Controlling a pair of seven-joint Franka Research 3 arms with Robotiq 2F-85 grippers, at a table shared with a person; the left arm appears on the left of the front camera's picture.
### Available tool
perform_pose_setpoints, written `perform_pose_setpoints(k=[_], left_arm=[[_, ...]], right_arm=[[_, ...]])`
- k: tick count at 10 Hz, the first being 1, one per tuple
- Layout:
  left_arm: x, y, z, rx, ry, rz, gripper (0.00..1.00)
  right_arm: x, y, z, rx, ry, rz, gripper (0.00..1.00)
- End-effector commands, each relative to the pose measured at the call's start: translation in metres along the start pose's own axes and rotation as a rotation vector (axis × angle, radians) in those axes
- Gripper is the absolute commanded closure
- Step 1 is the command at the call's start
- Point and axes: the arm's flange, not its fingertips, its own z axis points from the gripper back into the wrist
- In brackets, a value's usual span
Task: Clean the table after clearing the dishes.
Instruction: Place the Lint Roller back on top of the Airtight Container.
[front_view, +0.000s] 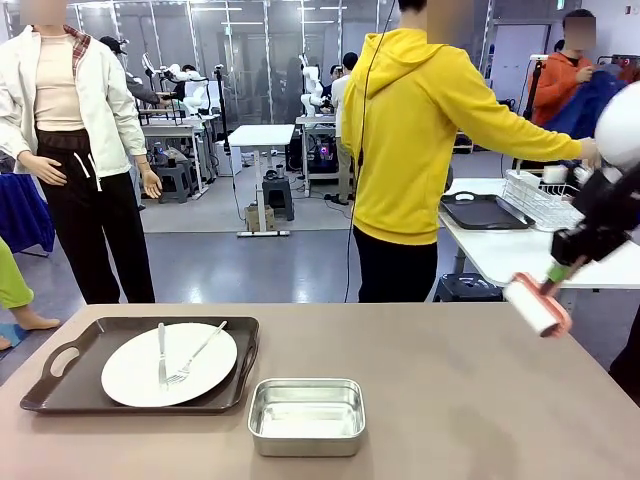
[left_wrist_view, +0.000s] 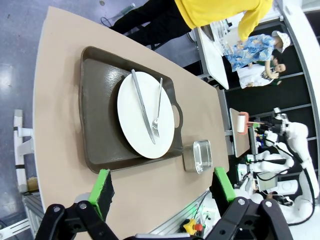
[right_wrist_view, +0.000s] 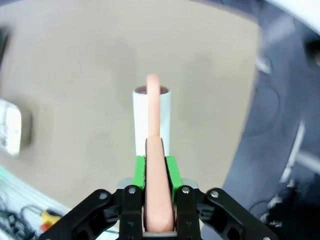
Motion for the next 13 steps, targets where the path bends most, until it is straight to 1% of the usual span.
perform_pose_setpoints(k=[1,2,3,5,6,7,8,9,10,11,12,13], left_arm=[[-0.002,0.0,0.003,0.005,0.008,-0.004,0.0],[-0.002,0.0,0.003,0.005,0.008,-0.004,0.0],[-0.002,0.0,0.003,0.005,0.008,-0.004,0.0],[-0.002,0.0,0.003,0.005,0.008,-0.004,0.0],[-0.002,0.0,0.003,0.005,0.008,-0.004,0.0],[-0.002,0.0,0.003,0.005,0.008,-0.004,0.0],[-0.002,0.0,0.003,0.005,0.008,-0.004,0.0],[-0.002,0.0,0.003,0.005,0.008,-0.004,0.0],[-0.002,0.0,0.003,0.005,0.008,-0.004,0.0],[-0.002,0.0,0.003,0.005,0.008,-0.004,0.0],[-0.002,0.0,0.003,0.005,0.008,-0.004,0.0],[-0.002,0.0,0.003,0.005,0.008,-0.004,0.0]], right_arm=[[0.011,0.062,0.03,0.043,-0.029,0.293,0.79],[0.023,0.103,0.04,0.047,-0.014,0.438,0.79],[0.032,0.137,0.041,0.051,0.013,0.549,0.79],[0.05,0.211,0.023,0.062,0.102,0.787,0.79],[0.054,0.252,0.01,0.113,0.146,0.915,0.79],[0.057,0.289,0.003,0.16,0.154,1.01,0.79],[0.057,0.324,-0.005,0.179,0.17,1.11,0.79],[0.056,0.351,-0.019,0.133,0.2,1.186,0.79],[0.054,0.375,-0.036,0.14,0.261,1.231,0.79],[0.044,0.396,-0.051,0.161,0.282,1.279,0.79],[0.038,0.405,-0.059,0.178,0.258,1.279,0.79],[0.036,0.403,-0.058,0.152,0.193,1.239,0.79]])
